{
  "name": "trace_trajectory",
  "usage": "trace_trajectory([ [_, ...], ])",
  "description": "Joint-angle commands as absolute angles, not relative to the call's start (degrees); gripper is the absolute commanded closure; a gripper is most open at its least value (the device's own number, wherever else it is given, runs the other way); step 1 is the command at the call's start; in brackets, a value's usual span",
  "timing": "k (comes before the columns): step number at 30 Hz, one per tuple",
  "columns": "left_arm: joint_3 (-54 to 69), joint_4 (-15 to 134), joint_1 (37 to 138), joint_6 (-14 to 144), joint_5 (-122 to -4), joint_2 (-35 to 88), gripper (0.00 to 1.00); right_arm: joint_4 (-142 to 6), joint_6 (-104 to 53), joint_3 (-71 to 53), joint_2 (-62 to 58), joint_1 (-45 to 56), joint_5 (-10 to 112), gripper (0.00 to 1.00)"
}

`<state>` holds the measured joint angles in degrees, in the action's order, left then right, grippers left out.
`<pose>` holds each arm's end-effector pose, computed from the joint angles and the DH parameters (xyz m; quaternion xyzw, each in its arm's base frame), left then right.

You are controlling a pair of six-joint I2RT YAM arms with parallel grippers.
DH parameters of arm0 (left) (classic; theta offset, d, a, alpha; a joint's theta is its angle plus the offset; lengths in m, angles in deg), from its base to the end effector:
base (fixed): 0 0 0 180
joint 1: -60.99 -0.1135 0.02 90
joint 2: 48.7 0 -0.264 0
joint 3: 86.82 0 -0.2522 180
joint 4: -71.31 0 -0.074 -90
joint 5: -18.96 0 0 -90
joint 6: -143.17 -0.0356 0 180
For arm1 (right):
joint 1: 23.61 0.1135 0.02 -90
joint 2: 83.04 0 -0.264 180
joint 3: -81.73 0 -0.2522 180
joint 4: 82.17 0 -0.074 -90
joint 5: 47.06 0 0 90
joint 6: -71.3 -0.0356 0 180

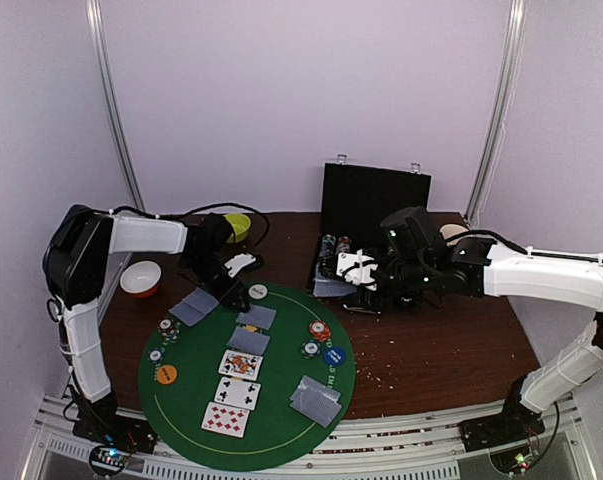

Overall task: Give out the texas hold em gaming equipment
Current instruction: Place the poker card in the community card area, then place the face-down deck piles at the center of the board.

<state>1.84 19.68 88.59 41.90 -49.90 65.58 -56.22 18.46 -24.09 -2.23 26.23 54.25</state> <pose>0.3391 -0.1918 0.1525 0.3474 0.9104 -0.1987 0.1048 0.2011 0.2492 0.2863 -0.6351 0.6005 0.1387 0.4656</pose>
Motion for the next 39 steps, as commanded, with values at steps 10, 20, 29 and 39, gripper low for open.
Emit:
trace_trajectory([
  [10,-0.37,22.04,87.18,52.40,-54.95,48.32,0.40,-52.43,19.70,-33.52,-5.99,19.69,54.59,0.50],
  [20,4.09,23.92,82.48,54.32,-56.92,34.89,0.37,-47.92,18.06,-41.54,-1.85,16.35,55.71,0.49],
  [29,4.87,23.54,80.12,52.87,-60.18,31.00,0.34,-49.48,18.09,-43.79,4.37,16.20,56.02,0.49],
  [39,4.71,22.65,80.09,52.56,-60.49,30.75,0.34,-48.01,18.32,-43.35,6.62,16.20,54.27,0.44],
])
